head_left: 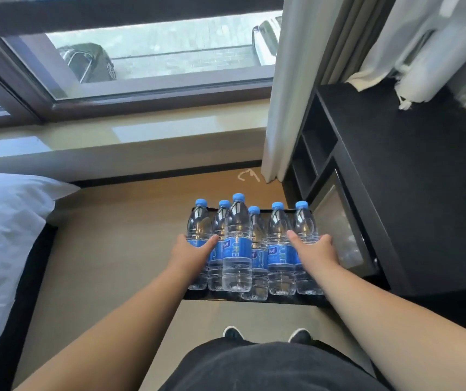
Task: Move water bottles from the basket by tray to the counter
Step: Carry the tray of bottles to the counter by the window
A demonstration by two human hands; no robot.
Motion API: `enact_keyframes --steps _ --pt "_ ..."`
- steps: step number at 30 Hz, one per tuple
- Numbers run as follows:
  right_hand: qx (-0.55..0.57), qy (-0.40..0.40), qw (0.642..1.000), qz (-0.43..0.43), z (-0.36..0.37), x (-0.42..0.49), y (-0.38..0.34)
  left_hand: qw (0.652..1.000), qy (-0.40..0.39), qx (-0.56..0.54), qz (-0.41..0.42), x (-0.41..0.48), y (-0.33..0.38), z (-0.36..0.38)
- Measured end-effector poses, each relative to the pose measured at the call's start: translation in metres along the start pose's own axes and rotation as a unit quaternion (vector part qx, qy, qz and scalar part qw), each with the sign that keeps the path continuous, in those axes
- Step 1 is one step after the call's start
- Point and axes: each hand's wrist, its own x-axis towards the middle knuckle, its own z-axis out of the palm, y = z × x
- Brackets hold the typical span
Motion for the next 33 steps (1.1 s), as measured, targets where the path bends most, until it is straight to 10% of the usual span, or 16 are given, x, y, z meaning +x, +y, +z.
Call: enact_keyframes --steps 33 --pt "0.157 0.093 0.980 0.078 -0.225 0.242 -0.086 0.981 -0.108 0.048 0.155 0.148 0.364 0.176"
